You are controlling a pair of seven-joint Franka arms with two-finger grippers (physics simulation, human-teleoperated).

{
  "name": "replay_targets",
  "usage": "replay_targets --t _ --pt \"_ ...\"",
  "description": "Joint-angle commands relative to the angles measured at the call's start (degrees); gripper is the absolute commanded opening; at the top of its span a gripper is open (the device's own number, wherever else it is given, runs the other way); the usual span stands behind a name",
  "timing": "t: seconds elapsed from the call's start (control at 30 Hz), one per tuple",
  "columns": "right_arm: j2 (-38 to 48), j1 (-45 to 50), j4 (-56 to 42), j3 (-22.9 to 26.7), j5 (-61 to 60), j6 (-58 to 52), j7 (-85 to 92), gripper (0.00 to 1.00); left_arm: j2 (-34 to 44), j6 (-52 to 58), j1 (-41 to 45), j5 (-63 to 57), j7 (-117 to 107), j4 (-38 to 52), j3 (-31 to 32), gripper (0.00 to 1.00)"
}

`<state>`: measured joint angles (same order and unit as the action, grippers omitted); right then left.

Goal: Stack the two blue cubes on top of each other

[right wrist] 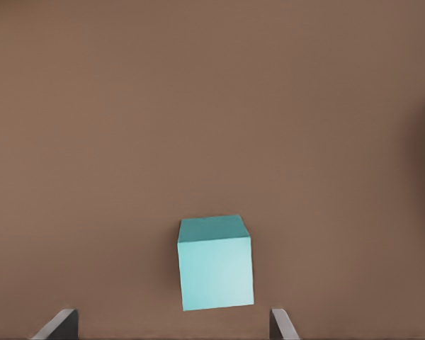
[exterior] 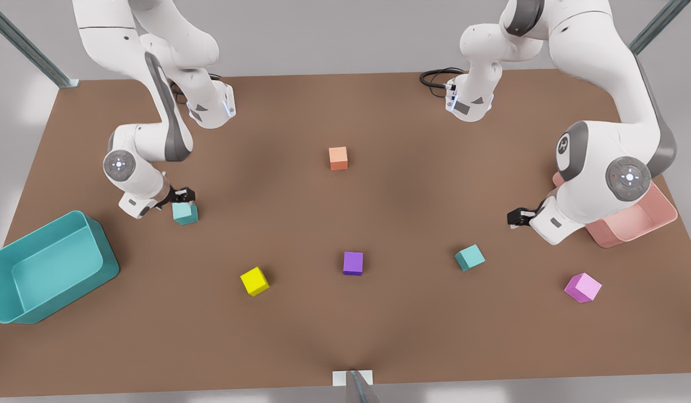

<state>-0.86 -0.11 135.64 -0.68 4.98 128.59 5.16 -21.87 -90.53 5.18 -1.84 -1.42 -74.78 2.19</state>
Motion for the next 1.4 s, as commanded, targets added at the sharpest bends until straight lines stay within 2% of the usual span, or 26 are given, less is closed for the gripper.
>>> replay_targets --t 0.0,0.03,0.07,0.13,0.2,0.6,0.93,1.37 --pt "-0.9 -3.9 1.3 0.1 -0.1 4.0 4.4 1.0 0.0 -0.1 0.1 -0.1 -0.2 0.0 0.0 1.0" --pt "-1.2 -4.0 1.7 0.1 -0.1 4.7 4.4 1.0 -1.0 -0.3 0.4 -0.4 -1.5 -0.1 -0.1 1.0" --pt "-1.5 -4.1 2.5 0.1 -0.1 5.8 4.3 1.0 -2.2 -2.7 1.7 0.1 -21.5 -0.1 0.1 1.0" --pt "-2.7 -4.2 2.5 0.9 -0.1 7.2 4.3 1.0 -3.7 -2.6 4.7 1.3 -38.1 -0.3 0.2 1.0" --pt "-4.5 -4.2 2.5 0.9 -0.1 9.2 4.3 1.0 -3.4 -3.0 2.6 6.4 -38.5 -2.8 0.3 1.0" --pt "-7.4 -3.5 2.8 0.2 -0.2 9.9 1.5 1.0 -4.1 -2.9 3.9 5.7 -38.7 -2.4 0.2 1.0" --pt "-11.5 -3.4 4.2 0.2 -0.2 16.8 1.6 1.0 -4.2 -2.8 3.9 5.5 -38.4 -2.2 0.3 1.0" --pt "-11.6 -3.2 6.3 0.2 -0.1 18.4 2.4 1.0 -4.2 -2.7 3.9 5.5 -38.0 -2.3 0.3 1.0"
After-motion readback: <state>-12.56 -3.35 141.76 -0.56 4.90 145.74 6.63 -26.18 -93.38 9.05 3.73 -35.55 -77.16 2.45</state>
